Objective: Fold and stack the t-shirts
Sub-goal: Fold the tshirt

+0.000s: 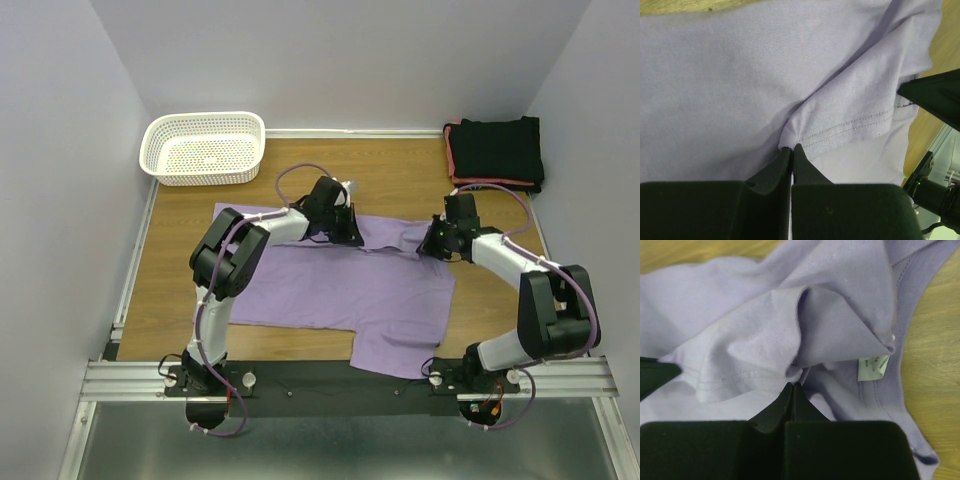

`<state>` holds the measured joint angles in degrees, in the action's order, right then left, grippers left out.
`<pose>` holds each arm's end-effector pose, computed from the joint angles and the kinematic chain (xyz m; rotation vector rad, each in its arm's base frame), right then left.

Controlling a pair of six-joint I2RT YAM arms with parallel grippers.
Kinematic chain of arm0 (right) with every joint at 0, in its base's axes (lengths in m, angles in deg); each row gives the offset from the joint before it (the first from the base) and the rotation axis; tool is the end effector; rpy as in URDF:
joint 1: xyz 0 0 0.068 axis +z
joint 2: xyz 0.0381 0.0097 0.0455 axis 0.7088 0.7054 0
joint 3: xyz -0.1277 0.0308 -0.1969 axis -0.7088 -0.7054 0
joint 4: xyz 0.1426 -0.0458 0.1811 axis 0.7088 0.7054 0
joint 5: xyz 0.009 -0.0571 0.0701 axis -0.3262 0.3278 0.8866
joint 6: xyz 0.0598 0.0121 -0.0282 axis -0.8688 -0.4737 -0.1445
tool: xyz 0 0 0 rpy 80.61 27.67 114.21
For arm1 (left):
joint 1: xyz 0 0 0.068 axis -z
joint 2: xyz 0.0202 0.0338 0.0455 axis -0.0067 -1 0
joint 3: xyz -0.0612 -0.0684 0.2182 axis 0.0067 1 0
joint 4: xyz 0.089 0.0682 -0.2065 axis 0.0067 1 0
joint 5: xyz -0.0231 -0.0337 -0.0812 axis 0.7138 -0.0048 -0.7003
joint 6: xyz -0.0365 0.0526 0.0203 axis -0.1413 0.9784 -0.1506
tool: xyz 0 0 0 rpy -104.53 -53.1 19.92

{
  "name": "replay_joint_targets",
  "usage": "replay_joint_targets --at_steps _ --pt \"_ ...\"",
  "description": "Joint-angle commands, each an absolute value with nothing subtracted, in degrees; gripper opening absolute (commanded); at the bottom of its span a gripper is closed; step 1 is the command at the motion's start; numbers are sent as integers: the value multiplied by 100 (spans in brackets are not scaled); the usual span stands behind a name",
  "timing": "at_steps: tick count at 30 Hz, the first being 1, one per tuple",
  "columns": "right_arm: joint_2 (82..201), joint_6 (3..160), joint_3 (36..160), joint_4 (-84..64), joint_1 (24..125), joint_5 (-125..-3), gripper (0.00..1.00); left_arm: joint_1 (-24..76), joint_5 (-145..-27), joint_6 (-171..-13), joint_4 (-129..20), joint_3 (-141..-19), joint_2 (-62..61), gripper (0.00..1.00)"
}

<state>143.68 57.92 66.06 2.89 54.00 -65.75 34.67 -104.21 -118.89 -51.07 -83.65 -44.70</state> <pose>0.2714 0.0480 0.1457 0.4309 2.5000 0.4118 0.3269 -0.2584 0.1210 0.1852 2.5454 -1.1132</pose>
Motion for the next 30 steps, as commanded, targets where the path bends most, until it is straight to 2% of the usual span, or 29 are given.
replay_joint_targets --at_steps 1,8,14,21,27,30 --pt "14923 6025 6691 297 5358 -6739 3 3469 -10366 -11809 -4998 -8524 -4331 6" --pt "15627 6297 7113 -179 5261 -7047 3 3328 -10032 -11896 -4989 -8999 -4709 6" --pt "16217 6455 7956 -294 5147 -6978 3 3144 -10076 -11993 -4954 -9649 -5245 6" --pt "16138 6385 8124 -285 5138 -6757 24 3135 -10199 -11941 -4980 -9677 -5246 6" --pt "16077 6359 8027 -294 5138 -6678 24 3143 -10252 -11941 -5033 -9580 -5176 6" --pt "16007 6332 8045 -285 5138 -6652 19 3143 -10251 -11941 -5024 -9597 -5149 6"
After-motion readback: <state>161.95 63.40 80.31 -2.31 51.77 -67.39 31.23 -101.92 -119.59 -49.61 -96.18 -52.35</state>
